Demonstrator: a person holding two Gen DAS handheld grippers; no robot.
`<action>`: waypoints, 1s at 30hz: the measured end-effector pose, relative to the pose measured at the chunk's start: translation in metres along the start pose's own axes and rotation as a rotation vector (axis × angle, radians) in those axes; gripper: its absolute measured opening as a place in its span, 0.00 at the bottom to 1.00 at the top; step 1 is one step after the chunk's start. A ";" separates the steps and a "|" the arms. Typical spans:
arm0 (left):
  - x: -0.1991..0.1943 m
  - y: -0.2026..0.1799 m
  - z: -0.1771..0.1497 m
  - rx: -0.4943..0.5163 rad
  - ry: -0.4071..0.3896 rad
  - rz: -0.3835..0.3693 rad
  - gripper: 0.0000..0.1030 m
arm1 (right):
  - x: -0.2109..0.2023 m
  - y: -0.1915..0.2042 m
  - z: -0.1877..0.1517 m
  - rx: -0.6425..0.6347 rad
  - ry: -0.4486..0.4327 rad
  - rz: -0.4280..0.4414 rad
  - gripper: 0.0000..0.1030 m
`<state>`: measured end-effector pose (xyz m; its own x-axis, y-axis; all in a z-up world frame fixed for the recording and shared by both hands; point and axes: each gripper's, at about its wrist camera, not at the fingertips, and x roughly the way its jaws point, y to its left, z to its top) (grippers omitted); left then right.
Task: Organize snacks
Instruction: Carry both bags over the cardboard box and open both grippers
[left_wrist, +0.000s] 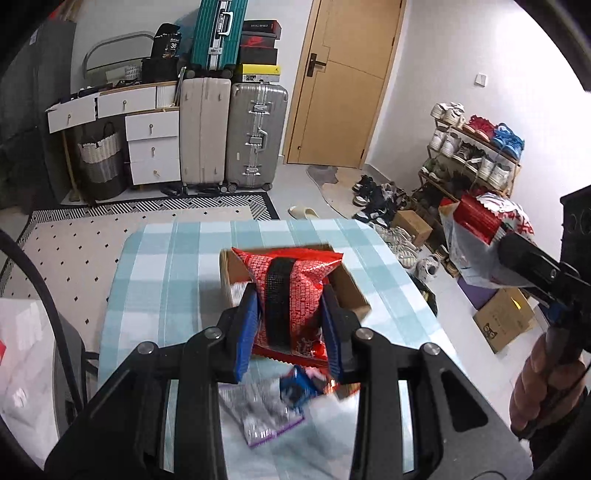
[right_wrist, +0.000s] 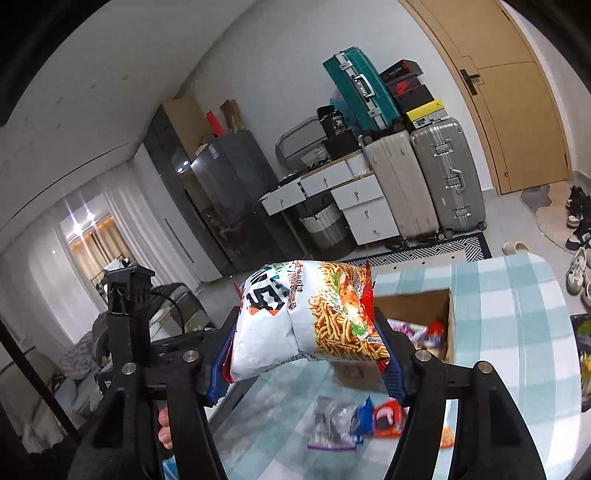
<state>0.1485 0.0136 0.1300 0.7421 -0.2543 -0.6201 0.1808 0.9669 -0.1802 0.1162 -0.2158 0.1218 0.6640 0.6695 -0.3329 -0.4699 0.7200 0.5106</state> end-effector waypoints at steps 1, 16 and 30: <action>0.009 0.000 0.009 -0.002 -0.004 -0.003 0.28 | 0.004 -0.002 0.005 0.007 0.000 -0.003 0.64; 0.170 0.009 0.058 -0.059 0.111 0.017 0.29 | 0.106 -0.074 0.035 0.037 0.099 -0.107 0.64; 0.262 0.033 0.026 -0.101 0.222 0.036 0.29 | 0.173 -0.135 -0.006 0.056 0.224 -0.188 0.64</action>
<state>0.3657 -0.0203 -0.0182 0.5850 -0.2293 -0.7780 0.0828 0.9711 -0.2239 0.2914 -0.1956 -0.0091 0.5887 0.5536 -0.5891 -0.3142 0.8281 0.4642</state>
